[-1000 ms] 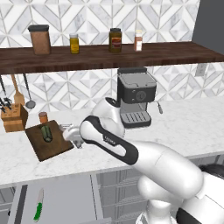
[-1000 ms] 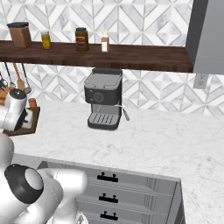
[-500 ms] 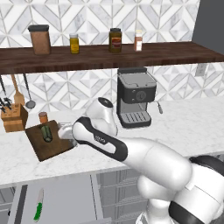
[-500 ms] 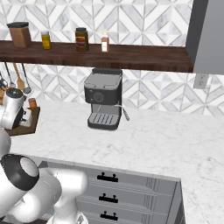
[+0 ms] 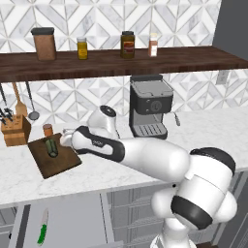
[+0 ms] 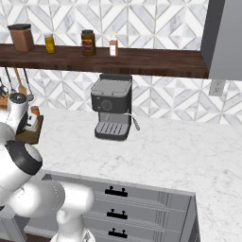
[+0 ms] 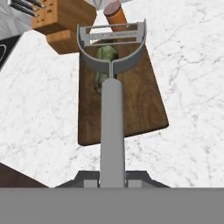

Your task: Place the appropriate cutting tool for cutting the cucumber skin on the cutting board.

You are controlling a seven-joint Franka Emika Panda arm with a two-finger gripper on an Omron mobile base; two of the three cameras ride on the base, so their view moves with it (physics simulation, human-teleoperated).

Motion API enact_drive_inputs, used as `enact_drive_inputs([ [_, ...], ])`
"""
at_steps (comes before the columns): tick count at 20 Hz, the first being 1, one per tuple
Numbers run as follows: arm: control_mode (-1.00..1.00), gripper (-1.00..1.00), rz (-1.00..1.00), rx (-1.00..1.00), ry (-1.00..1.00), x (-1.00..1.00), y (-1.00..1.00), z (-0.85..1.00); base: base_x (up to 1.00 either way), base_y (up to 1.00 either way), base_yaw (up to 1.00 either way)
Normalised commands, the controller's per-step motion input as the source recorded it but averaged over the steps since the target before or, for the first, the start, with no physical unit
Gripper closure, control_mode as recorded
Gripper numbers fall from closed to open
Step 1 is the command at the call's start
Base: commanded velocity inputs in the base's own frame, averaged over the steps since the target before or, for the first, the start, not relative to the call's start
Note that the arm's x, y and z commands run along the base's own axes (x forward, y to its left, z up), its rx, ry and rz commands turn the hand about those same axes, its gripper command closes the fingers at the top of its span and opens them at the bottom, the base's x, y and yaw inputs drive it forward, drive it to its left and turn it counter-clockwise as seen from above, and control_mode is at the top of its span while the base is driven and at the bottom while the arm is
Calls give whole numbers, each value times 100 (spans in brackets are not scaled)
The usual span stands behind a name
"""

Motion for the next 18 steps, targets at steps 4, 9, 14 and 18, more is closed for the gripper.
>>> enact_drive_inputs([
  [4,-100,100,0,0,0,0,3,-1,0,0,0],
  [9,-100,100,0,-4,-1,6,18,-20,0,0,0],
  [14,-100,100,0,-10,-3,16,22,-42,0,0,0],
  [18,-100,100,0,-2,0,10,8,-5,0,0,0],
])
